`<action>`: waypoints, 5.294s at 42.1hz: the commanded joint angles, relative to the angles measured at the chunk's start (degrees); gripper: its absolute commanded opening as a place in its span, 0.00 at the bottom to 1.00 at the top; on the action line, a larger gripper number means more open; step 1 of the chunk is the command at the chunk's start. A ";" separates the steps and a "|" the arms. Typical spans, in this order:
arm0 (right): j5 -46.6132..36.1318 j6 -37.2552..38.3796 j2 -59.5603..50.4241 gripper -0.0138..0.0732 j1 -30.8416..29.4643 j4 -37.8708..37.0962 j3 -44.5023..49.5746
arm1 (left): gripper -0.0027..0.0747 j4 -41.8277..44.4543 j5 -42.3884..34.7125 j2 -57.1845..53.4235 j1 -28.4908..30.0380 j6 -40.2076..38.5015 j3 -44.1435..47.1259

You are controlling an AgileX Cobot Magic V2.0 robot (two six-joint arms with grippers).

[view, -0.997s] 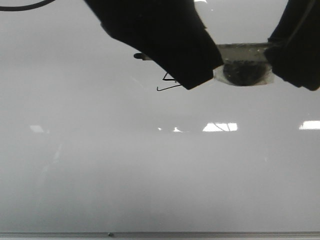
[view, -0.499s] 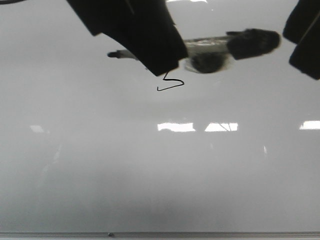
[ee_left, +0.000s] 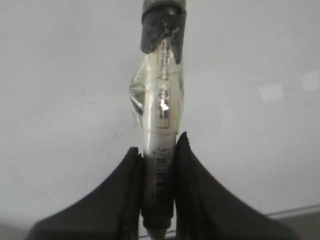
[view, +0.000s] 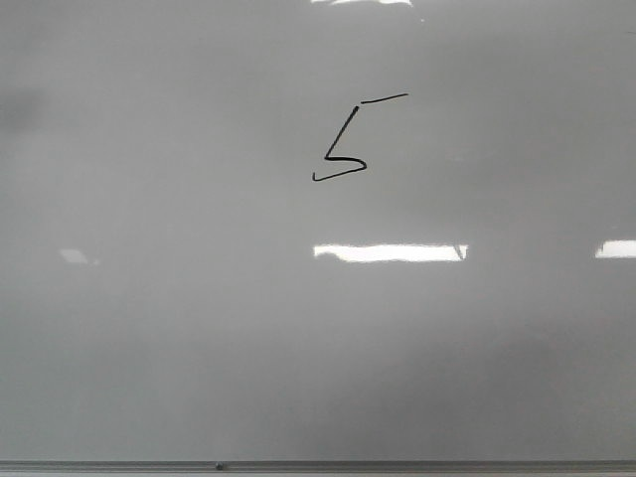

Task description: Write number 5 on whiteboard

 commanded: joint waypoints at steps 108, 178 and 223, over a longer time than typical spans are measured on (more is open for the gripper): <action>4.43 22.44 -24.29 0.18 -0.38 -5.89 1.33 | 0.23 -11.05 0.73 -24.22 -27.76 3.12 5.98; 5.23 22.44 -24.24 0.08 -0.38 -5.77 1.33 | 0.01 -15.62 -38.78 -63.68 15.44 3.12 49.22; 5.25 22.44 -24.24 0.08 -0.38 -5.77 1.33 | 0.01 -29.50 -48.70 -67.41 18.22 22.58 58.73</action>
